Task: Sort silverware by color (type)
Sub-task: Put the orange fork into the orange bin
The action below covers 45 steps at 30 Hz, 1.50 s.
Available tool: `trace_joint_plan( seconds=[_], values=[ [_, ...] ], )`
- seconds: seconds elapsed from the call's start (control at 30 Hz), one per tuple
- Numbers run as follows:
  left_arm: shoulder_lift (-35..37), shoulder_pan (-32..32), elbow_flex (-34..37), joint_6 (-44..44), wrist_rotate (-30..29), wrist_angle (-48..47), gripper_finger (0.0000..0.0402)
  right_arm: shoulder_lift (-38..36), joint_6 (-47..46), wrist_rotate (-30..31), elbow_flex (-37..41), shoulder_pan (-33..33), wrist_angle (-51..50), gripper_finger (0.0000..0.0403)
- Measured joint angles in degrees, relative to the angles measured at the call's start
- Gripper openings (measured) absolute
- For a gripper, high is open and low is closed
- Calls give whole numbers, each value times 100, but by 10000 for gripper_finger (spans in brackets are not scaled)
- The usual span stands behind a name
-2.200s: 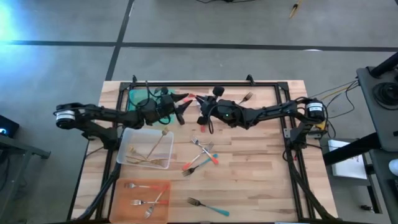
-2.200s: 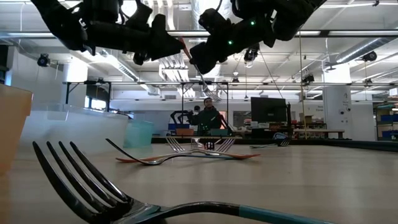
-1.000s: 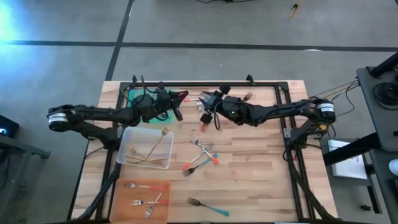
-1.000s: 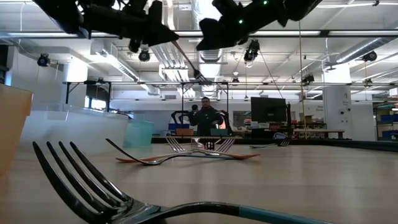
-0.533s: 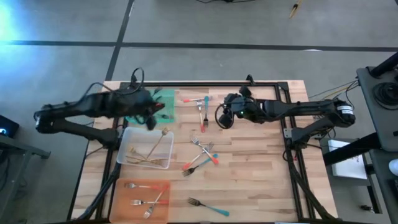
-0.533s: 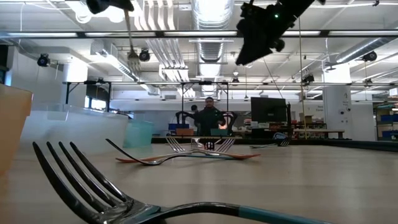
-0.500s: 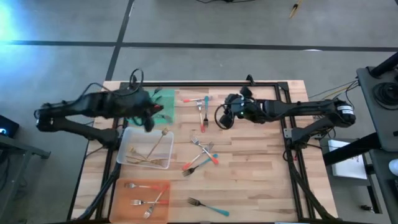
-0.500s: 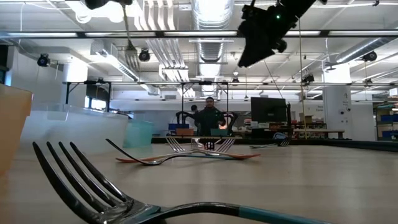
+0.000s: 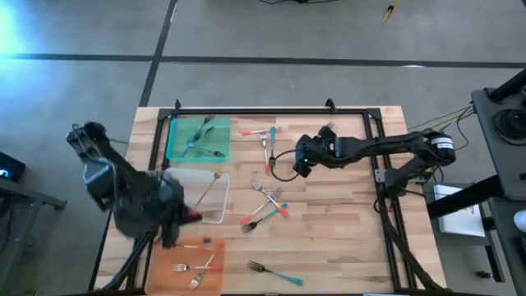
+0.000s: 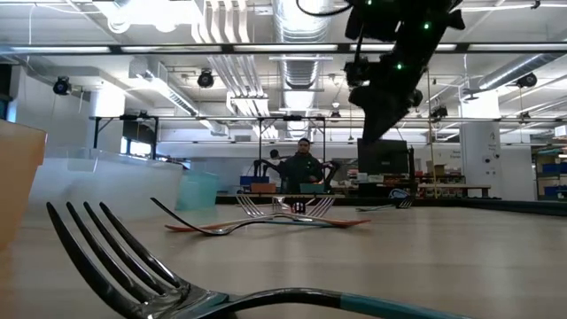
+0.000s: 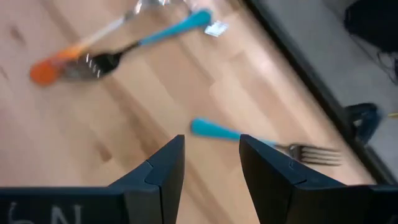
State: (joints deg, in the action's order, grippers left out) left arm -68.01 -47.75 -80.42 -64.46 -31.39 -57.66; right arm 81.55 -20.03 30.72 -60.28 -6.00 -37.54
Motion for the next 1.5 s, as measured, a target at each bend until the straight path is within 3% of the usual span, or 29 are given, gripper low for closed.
trace_joint_plan(
  seconds=[0.27, 0.43, 0.5, 0.9, 1.17, 1.5],
  values=[
    [-1352, -282, -698, -2330, 1949, -2381, 0, 581, -478, -414, 97, 187, 14, 141],
    [-2035, -286, -752, -2351, 3056, -2783, 0, 670, -865, -418, 106, 413, 13, 140],
    [-2274, -286, -751, -2190, 3242, -2731, 0, 649, -999, -415, 108, 513, 15, 140],
    [-3429, -290, -737, -1005, 3084, -2196, 2, 554, -1298, -416, 55, 1011, 44, 139],
    [-3602, -282, -735, -584, 2915, -1877, 50, 545, -1305, -454, 49, 1038, 35, 139],
    [-3582, -277, -1142, -198, 2154, -1862, 108, 545, -1233, -1259, -80, 1062, -51, 139]
  ],
)
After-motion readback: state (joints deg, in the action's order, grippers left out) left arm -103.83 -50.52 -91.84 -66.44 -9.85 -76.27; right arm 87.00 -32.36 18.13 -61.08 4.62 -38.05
